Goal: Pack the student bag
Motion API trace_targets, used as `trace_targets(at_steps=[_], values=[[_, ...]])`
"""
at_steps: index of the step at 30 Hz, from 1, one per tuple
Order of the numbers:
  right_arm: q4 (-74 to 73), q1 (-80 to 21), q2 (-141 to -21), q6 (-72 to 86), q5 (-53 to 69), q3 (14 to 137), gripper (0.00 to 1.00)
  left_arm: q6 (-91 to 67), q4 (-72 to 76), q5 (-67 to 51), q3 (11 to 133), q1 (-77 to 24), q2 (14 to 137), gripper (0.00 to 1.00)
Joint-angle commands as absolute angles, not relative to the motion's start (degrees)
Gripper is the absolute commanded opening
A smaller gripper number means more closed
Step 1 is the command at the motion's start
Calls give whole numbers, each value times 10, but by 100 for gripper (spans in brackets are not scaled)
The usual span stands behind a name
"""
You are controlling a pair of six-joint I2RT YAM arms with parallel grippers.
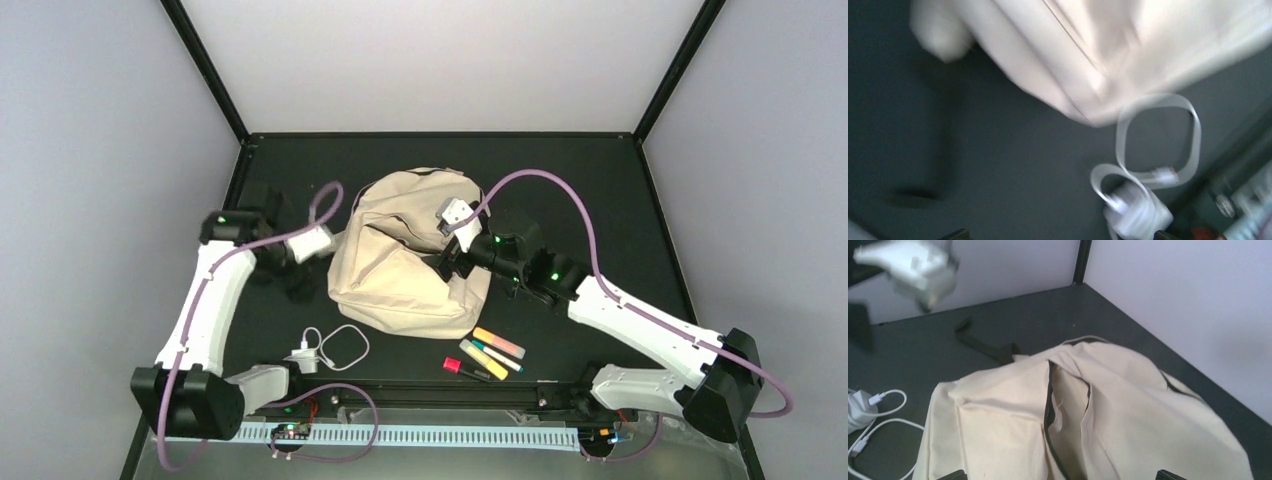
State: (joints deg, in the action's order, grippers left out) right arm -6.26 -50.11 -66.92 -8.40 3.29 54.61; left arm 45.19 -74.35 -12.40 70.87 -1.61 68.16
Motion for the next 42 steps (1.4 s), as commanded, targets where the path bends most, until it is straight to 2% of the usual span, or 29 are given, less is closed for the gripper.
trace_targets(at_steps=[1, 4, 7, 10, 11, 14, 19, 21, 25, 26, 30, 35, 42], values=[[-72, -500, -647, -60, 32, 514, 100, 478, -823, -66, 562, -15, 673, 92], [-73, -500, -636, -63, 32, 505, 100, 451, -781, -99, 522, -15, 692, 86], [-75, -501, -626, -68, 25, 497, 100, 462, -751, -172, 499, -19, 717, 84], [-72, -501, -617, -74, 13, 488, 100, 457, -684, -158, 464, -24, 739, 84], [-69, -501, -614, -76, 11, 484, 100, 454, -663, -150, 455, -25, 756, 81], [-69, -501, -614, -83, 9, 485, 100, 453, -629, -139, 439, -24, 794, 65], [-73, -501, -616, -90, 0, 491, 100, 472, -625, -160, 434, -24, 828, 55], [-73, -501, -615, -93, -3, 491, 100, 478, -616, -153, 427, -24, 834, 45], [-71, -501, -616, -91, 1, 494, 100, 479, -634, -166, 443, -23, 845, 8], [-70, -500, -617, -89, 4, 495, 100, 479, -646, -176, 453, -23, 842, 3], [-63, -501, -619, -74, 35, 498, 100, 484, -692, -206, 508, -21, 799, 2], [-40, -501, -654, -9, 147, 521, 100, 489, -753, -247, 602, -23, 716, 2], [151, -512, -722, 153, 207, 511, 100, 455, -799, -322, 758, -39, 629, 2]])
